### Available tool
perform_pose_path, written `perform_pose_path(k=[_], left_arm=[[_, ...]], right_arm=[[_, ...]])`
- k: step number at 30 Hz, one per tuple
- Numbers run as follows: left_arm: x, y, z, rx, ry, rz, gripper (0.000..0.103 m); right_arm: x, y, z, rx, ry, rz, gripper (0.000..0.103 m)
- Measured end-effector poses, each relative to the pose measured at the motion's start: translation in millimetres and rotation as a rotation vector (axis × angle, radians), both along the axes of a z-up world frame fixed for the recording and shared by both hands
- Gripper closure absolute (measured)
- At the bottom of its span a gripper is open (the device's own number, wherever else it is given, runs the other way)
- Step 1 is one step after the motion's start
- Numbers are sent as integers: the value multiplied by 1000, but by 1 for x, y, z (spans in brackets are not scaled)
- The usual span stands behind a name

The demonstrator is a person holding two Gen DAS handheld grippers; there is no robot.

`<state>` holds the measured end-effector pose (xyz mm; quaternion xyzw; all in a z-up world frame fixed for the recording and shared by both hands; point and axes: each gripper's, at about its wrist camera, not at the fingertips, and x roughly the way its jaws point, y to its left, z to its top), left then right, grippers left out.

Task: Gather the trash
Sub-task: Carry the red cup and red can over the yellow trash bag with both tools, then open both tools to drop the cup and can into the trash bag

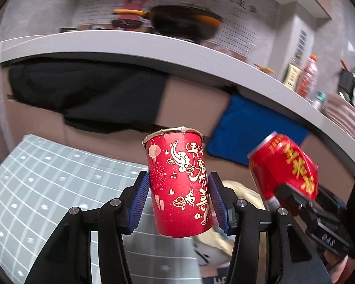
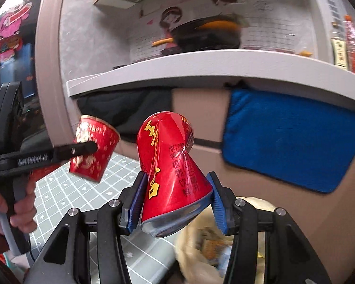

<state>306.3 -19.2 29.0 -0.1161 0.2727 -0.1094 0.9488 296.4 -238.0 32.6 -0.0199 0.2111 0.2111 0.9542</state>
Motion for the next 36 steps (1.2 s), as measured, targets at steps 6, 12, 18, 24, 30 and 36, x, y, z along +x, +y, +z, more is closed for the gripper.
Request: perform_pose_path(k=[6,12,18,24,30,36], left_arm=[[2,-56,-8,-5,16,-117,51],[33,-91,-39,-41,98,-167,51],[67,-108,-71,-72,182,-205,51],[79,-129,-91,-25,209,-256,51],[90,-146,-105,-10,246,-300,48],[92,-152,-105,3,237,-303,45]], right_arm=[[-9,-45,4,-1,-15,-96,57],[8,-75,-12,-30,5,-141,79],[51,-95,-37,-13,81,-163,80],[63,-117,-60,33,121,-206,80],[65,-130,-79,47,165,-248,80],[58,-137,-80,64,174,-270,80]])
